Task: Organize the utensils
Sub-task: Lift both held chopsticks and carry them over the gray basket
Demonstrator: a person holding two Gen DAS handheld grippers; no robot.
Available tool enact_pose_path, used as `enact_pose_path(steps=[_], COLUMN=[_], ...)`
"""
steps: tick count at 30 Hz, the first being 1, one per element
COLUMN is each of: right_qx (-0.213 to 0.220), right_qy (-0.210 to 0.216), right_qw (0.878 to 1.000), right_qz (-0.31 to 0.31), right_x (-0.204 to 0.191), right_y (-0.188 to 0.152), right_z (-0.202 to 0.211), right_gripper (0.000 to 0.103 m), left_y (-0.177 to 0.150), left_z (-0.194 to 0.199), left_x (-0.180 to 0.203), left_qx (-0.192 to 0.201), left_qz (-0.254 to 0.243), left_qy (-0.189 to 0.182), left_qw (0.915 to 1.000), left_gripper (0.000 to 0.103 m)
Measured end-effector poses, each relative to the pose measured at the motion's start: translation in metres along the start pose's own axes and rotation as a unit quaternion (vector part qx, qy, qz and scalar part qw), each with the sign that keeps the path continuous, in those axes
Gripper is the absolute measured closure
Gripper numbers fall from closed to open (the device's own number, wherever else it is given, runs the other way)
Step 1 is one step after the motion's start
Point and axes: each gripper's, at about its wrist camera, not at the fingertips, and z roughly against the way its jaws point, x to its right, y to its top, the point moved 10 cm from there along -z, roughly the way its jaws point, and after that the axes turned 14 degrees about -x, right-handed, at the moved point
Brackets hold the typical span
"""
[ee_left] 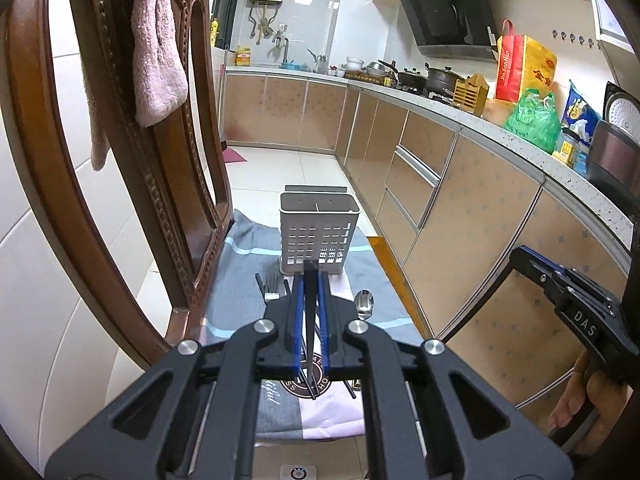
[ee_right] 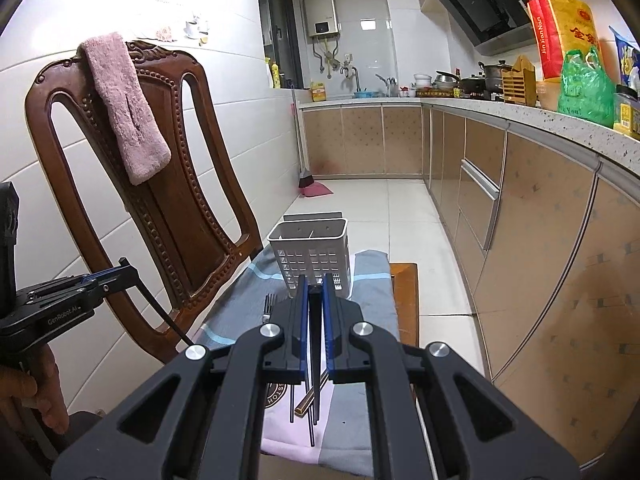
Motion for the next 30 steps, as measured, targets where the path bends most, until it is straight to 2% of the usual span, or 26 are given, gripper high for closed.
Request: enact_pose_path(steps=[10, 13, 17, 21, 27, 30], right_qx=[-0.007, -0.002, 0.024, 0.049, 0.099, 0.114], right_qy=[0.0, 0.003, -0.001, -0.004, -0.008, -0.016], right_qw=[1.0, 1.0, 0.999, 0.998, 0.995, 0.993], right_qz=[0.002, 0.007, 0.027, 0.04, 0.029, 0.014], right_x=[-0.001, -0.003, -0.008, -0.012, -0.008, -0.002], right_y=[-0.001, 0.01, 0.049, 0.108, 0.203, 0.229], right_z=[-0.004, -0.002, 0.007, 0.007, -0.024, -0.05], right_gripper=[0.095, 0.095, 0.096, 0.096, 0.095, 0.096], left_y=[0.004, 0.008, 0.02, 0.031, 0.038, 0.04], left_z=[0.003, 0.003, 0.004, 0.005, -0.001, -0.006], left_x=[0.0, 0.0, -0.001, -0.005, -0.015, -0.021], left_qx=[-0.003, -0.002, 0.005, 0.013, 0.016, 0.015], left_qz=[-0.004, -0.005, -0.007, -0.006, 0.003, 0.006], left_qy=[0.001, -0.001, -0.003, -0.003, -0.004, -0.001], left_qw=[1.0, 1.0, 1.0, 0.9999, 0.9999, 0.9999], left_gripper=[0.096, 0.096, 0.096, 0.096, 0.096, 0.096])
